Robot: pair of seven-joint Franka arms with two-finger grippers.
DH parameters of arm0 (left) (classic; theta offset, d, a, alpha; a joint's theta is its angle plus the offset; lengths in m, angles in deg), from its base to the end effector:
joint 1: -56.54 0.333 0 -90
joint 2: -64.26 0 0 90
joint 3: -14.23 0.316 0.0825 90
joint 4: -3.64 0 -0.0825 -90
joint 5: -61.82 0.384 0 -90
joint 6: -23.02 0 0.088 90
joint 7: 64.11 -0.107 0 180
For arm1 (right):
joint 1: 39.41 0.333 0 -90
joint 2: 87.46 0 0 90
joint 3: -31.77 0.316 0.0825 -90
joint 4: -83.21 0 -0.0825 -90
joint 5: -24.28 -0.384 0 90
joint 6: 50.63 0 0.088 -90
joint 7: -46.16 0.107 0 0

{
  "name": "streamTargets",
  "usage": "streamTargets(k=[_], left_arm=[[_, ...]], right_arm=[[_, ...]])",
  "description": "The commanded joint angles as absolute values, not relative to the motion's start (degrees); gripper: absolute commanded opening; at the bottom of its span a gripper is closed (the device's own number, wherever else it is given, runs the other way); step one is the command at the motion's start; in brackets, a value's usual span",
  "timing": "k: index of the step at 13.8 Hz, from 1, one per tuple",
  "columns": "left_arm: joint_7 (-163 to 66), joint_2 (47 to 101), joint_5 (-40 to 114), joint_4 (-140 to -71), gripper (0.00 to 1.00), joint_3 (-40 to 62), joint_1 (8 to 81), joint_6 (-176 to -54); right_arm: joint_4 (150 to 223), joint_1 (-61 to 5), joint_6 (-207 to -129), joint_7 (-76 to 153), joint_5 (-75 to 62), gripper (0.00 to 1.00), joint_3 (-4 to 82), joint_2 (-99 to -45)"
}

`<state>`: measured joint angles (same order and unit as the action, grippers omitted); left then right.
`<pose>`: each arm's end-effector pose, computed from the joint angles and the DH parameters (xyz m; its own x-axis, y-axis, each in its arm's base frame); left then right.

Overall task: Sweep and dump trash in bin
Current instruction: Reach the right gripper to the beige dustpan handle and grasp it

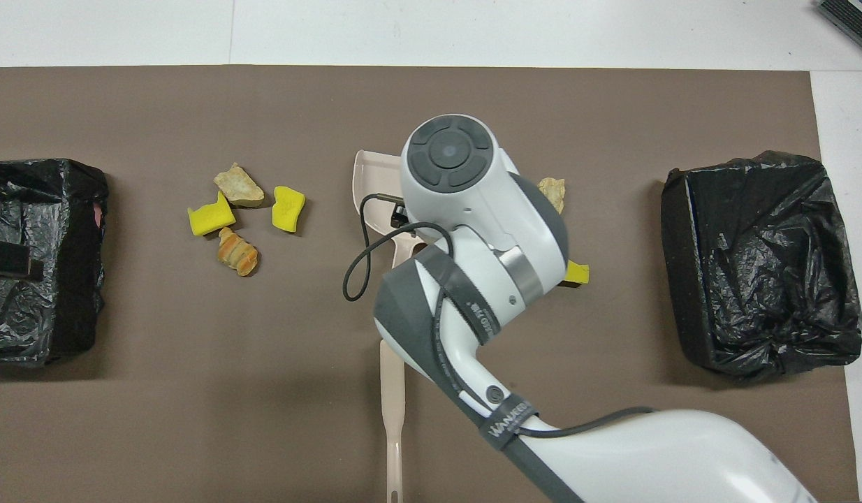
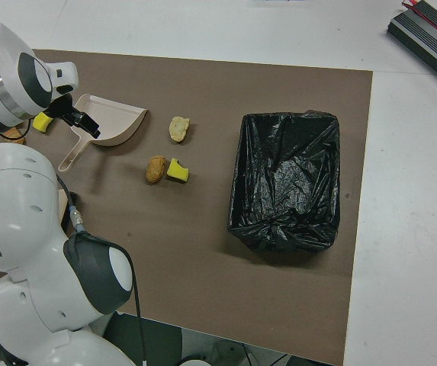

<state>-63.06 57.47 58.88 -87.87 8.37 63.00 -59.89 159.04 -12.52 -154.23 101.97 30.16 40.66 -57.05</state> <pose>0.5042 -0.0044 0.6640 0.9992 0.0235 -0.0328 0.0248 -0.9990 0.0384 0.5900 0.3871 0.4278 0.9417 -0.3364 -0.0056 -0.3358 -0.9409 0.0445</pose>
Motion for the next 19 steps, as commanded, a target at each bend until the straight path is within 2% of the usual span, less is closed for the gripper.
streamTargets(k=[1, 6, 11, 13, 15, 16, 19], left_arm=[[-63.14, 57.58, 59.88, -87.33, 1.0, 8.17, 62.34, -59.77], [-62.7, 57.41, 59.8, -87.59, 1.0, 8.08, 62.51, -59.59], [-62.88, 57.23, 59.71, -88.29, 1.0, 7.9, 62.34, -61.44], [-62.79, 57.06, 59.71, -88.82, 1.0, 7.9, 62.34, -61.44], [-62.7, 56.7, 59.53, -89.43, 1.0, 7.9, 62.25, -61.44], [-62.61, 56.7, 59.53, -89.78, 1.0, 7.82, 62.25, -61.44], [-62.7, 56.53, 59.53, -90.75, 1.0, 7.64, 62.25, -62.23]], right_arm=[[154.84, -10.32, -155.31, 106.89, 31.14, 1.0, 40.81, -52.13], [156.41, -7.95, -158.55, 111.64, 29.38, 0.97, 40.91, -50.19], [159.31, -8.12, -160.75, 111.55, 29.2, 0.87, 40.91, -50.37], [160.28, -8.39, -161.02, 110.76, 29.21, 0.79, 40.91, -50.54], [161.16, -8.65, -161.02, 109.98, 29.03, 0.69, 40.91, -50.81], [161.17, -8.74, -160.76, 109.27, 29.12, 0.59, 40.99, -50.89], [160.73, -8.92, -160.49, 108.48, 29.65, 0.15, 40.91, -50.89]])
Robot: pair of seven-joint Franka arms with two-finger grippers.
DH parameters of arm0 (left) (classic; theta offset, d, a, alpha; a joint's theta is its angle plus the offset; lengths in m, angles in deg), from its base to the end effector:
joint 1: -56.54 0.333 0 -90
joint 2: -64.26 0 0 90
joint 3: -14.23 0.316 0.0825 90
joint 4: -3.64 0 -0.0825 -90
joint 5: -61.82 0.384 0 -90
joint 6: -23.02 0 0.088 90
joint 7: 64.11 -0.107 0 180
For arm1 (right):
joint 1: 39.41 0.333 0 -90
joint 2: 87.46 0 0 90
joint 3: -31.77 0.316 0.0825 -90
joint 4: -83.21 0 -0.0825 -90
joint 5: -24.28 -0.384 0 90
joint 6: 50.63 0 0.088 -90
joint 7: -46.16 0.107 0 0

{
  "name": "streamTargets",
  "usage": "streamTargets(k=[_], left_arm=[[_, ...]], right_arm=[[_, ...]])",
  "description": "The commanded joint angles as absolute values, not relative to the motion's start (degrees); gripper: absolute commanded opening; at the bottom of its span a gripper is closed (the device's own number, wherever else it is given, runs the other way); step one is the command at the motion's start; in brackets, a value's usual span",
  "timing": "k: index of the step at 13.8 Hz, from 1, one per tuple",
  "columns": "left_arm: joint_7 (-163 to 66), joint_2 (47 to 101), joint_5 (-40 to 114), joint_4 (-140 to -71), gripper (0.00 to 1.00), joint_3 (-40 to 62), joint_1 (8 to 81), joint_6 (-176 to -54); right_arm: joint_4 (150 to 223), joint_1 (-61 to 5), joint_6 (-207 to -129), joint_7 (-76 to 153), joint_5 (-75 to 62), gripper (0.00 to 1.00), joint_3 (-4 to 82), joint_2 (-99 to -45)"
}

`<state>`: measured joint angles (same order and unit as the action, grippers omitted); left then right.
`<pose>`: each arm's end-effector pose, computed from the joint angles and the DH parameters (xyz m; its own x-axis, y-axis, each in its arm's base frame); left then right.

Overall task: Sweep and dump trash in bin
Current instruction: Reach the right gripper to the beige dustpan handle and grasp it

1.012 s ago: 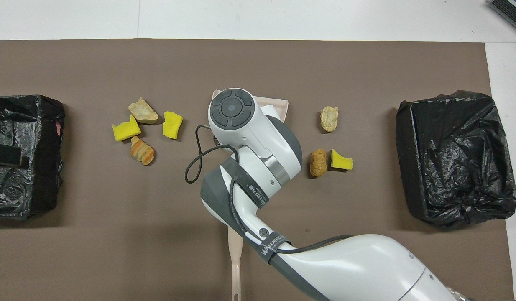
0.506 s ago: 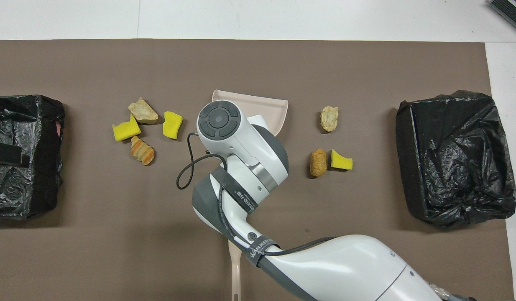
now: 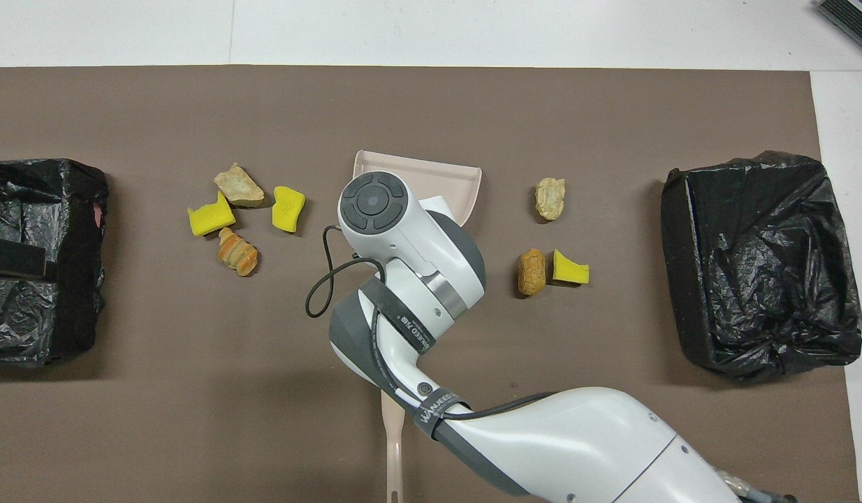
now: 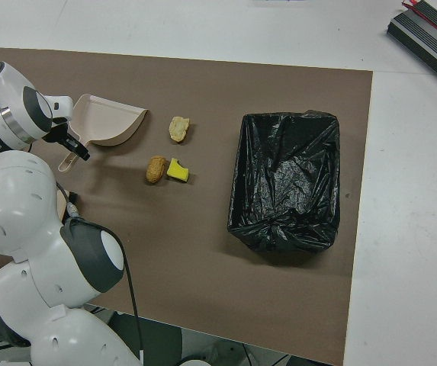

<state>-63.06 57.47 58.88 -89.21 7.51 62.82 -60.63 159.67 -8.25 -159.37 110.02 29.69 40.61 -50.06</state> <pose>0.5056 -0.0139 0.6543 0.9990 0.0064 -0.0435 0.0080 -0.9993 0.0366 0.5708 0.4392 0.3434 0.9158 -0.3995 -0.0421 -0.3961 -0.9155 0.0703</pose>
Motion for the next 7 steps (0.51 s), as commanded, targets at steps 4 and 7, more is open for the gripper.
streamTargets(k=[4, 7], left_arm=[[-62.87, 56.27, 59.53, -93.46, 1.0, 7.47, 60.86, -63.11], [-62.61, 53.03, 59.53, -100.57, 1.0, 7.38, 59.35, -66.87]], right_arm=[[160.81, -10.76, -160.41, 103.05, 28.85, 0.0, 40.91, -53.61], [161.08, -11.81, -160.41, 96.11, 28.94, 0.0, 40.91, -55.02]])
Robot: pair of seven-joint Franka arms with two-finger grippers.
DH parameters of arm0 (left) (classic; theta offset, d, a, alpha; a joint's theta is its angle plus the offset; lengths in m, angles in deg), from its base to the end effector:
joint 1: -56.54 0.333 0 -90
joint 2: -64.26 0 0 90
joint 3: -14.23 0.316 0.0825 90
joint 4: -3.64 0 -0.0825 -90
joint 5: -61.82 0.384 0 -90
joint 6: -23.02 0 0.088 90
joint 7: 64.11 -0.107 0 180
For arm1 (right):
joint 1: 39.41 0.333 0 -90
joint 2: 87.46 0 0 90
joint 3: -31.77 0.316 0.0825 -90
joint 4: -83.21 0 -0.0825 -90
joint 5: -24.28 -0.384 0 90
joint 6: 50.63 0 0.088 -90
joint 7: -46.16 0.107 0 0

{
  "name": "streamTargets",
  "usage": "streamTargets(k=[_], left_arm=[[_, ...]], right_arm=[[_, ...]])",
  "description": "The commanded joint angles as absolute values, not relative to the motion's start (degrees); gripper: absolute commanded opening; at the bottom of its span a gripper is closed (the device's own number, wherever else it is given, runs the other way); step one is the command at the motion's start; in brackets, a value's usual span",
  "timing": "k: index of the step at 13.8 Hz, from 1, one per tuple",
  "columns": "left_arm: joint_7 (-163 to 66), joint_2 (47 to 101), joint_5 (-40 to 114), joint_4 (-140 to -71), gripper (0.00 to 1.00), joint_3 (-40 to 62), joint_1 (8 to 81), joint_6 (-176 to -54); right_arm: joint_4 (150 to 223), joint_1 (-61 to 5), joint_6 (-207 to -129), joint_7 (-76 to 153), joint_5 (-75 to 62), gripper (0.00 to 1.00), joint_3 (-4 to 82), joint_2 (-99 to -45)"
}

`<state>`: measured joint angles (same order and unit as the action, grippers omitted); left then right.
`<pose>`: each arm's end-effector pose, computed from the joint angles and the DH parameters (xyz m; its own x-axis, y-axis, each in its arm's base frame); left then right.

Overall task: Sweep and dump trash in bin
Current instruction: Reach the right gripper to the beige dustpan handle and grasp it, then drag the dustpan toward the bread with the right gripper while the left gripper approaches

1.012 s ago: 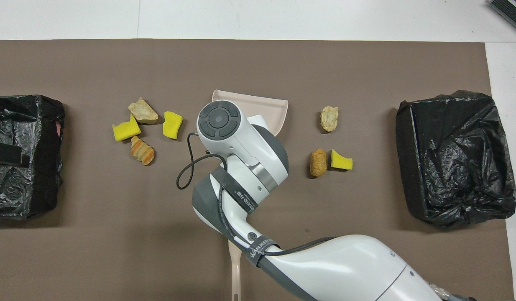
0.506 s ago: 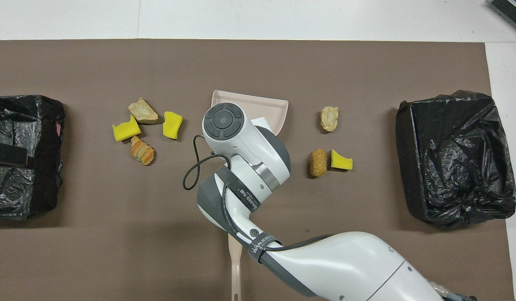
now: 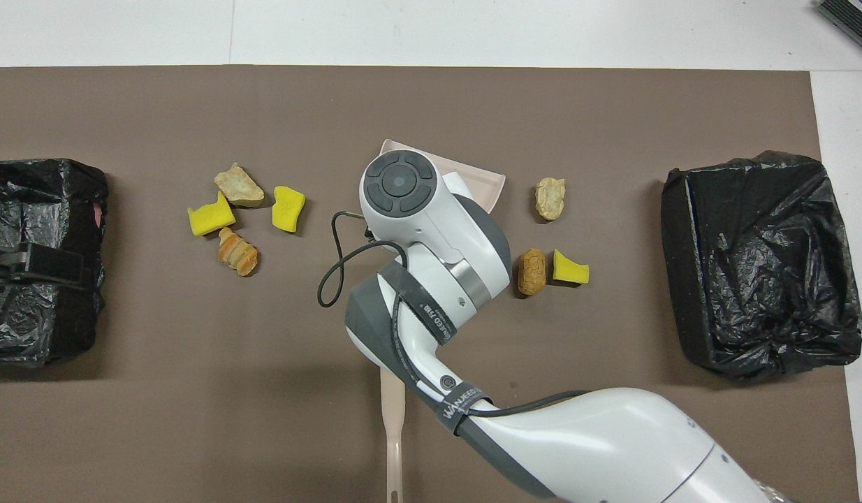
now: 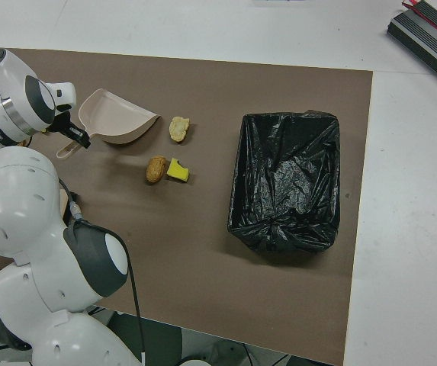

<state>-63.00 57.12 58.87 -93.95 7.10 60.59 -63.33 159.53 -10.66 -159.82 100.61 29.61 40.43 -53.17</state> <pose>0.5064 -0.0370 0.6228 0.9967 -0.0355 -0.0731 -0.0330 -0.9989 0.0346 0.5894 0.4134 0.3839 0.9579 -0.2871 -0.0086 -0.2870 -0.9578 0.0161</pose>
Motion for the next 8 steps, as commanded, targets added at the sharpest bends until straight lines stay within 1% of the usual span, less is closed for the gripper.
streamTargets(k=[1, 3, 5, 6, 8], left_arm=[[-62.61, 51.01, 59.53, -104.08, 1.0, 7.38, 58.04, -68.45], [-61.82, 48.19, 59.44, -109.54, 1.0, 7.38, 56.37, -70.4], [-61.65, 47.65, 59.44, -110.88, 1.0, 7.38, 55.31, -70.49], [-60.51, 47.65, 59.36, -112.27, 1.0, 7.11, 53.48, -70.84], [-53.07, 46.78, 59.36, -117.01, 1.0, 7.02, 46.72, -75.29]], right_arm=[[161.17, -12.16, -160.32, 92.6, 29.03, 0.0, 40.91, -55.64], [162.04, -13.39, -160.14, 85.05, 29.2, 0.0, 40.91, -56.69], [163.27, -14.97, -160.14, 75.22, 29.29, 0.0, 40.91, -57.74], [163.62, -15.59, -160.49, 70.03, 29.29, 0.0, 40.91, -57.93], [163.71, -16.12, -160.32, 61.41, 29.9, 0.0, 40.91, -57.84]])
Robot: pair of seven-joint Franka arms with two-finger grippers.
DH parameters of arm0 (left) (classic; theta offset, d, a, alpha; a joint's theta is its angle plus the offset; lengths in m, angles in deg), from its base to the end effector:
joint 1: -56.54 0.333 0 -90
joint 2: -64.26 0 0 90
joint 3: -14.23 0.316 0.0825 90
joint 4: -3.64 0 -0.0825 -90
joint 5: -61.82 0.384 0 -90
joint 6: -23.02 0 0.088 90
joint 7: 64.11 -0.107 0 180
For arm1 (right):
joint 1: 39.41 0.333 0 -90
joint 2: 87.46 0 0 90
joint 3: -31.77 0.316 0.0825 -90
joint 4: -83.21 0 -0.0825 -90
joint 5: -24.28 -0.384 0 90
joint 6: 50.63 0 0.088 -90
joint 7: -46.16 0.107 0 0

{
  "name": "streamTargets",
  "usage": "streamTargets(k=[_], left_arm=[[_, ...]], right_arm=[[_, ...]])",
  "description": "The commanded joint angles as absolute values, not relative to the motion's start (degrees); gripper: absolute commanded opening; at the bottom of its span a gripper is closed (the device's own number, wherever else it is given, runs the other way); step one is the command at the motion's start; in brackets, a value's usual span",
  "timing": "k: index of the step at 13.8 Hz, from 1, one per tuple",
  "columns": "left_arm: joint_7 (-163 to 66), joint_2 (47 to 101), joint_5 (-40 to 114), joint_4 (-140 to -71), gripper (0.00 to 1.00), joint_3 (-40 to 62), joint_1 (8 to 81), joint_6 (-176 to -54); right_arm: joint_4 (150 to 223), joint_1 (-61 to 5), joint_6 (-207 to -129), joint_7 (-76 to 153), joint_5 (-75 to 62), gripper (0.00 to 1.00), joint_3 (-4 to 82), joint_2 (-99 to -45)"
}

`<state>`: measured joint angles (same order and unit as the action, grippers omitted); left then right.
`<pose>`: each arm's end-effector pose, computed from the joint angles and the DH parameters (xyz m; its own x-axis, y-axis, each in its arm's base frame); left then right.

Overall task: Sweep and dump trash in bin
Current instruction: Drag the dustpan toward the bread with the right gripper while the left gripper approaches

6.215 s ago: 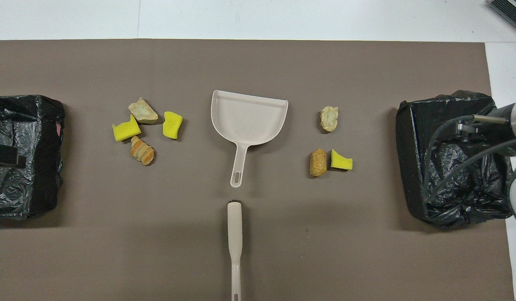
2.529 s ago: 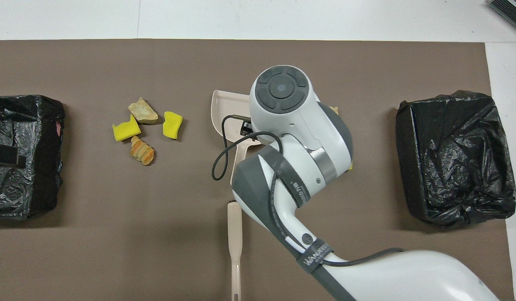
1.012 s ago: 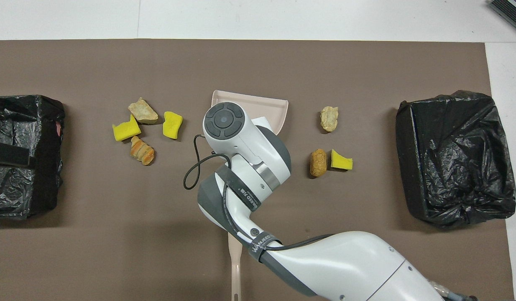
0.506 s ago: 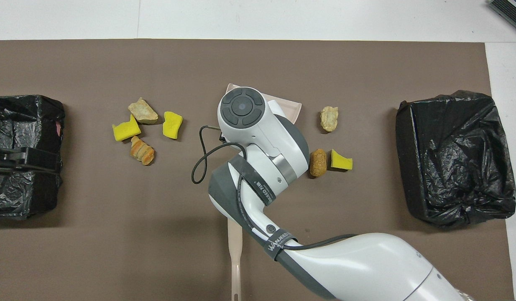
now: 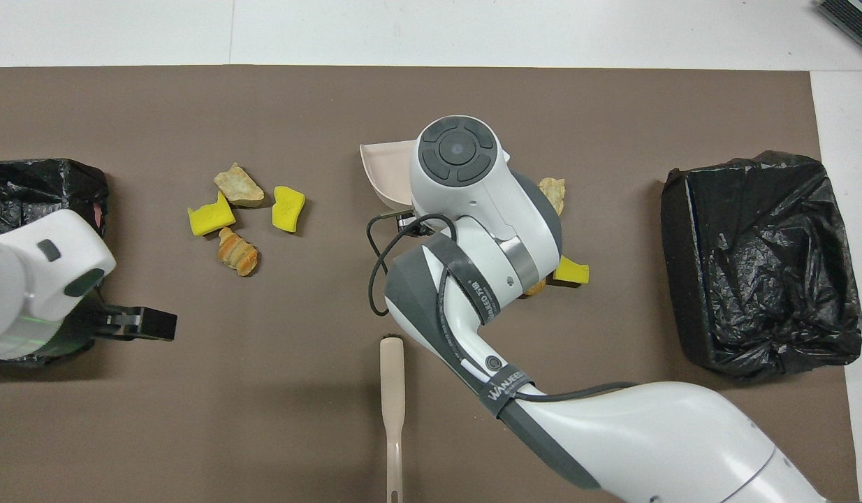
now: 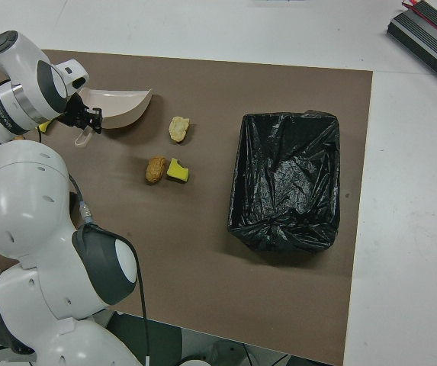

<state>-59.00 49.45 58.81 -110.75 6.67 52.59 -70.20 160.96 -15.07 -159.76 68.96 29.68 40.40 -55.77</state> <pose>0.4559 -0.1040 0.5598 0.9885 -0.0992 -0.1140 -0.0989 -0.9951 0.0080 0.6131 0.3640 0.4042 0.9827 0.1851 0.0046 0.1851 -0.9827 0.0091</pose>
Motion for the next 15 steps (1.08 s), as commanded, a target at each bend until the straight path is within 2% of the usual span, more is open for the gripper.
streamTargets(k=[1, 6, 10, 12, 15], left_arm=[[-50.94, 45.64, 59.27, -119.21, 1.0, 6.94, 44.34, -77.76], [-33.37, 45.27, 59.18, -126.25, 1.0, 6.94, 28.44, -86.29], [-22.9, 47.2, 59.18, -133.01, 1.0, 6.94, 16.57, -96.74], [-20.18, 48.35, 59.18, -136.79, 1.0, 6.94, 13.48, -102.1], [-17.96, 50.63, 59.18, -139.18, 1.0, 6.94, 10.66, -104.94]], right_arm=[[163.8, -16.47, -160.23, 56.84, 30.08, 0.0, 40.82, -57.84], [166.17, -17.0, -160.75, 34.18, 30.17, 0.0, 40.82, -58.98], [166.44, -20.6, -162.59, 10.44, 30.26, 0.0, 40.82, -58.54], [167.92, -22.79, -166.1, -0.28, 30.17, 0.0, 40.9, -58.45], [167.93, -24.64, -166.56, -12.25, 30.26, 0.0, 40.82, -58.28]])
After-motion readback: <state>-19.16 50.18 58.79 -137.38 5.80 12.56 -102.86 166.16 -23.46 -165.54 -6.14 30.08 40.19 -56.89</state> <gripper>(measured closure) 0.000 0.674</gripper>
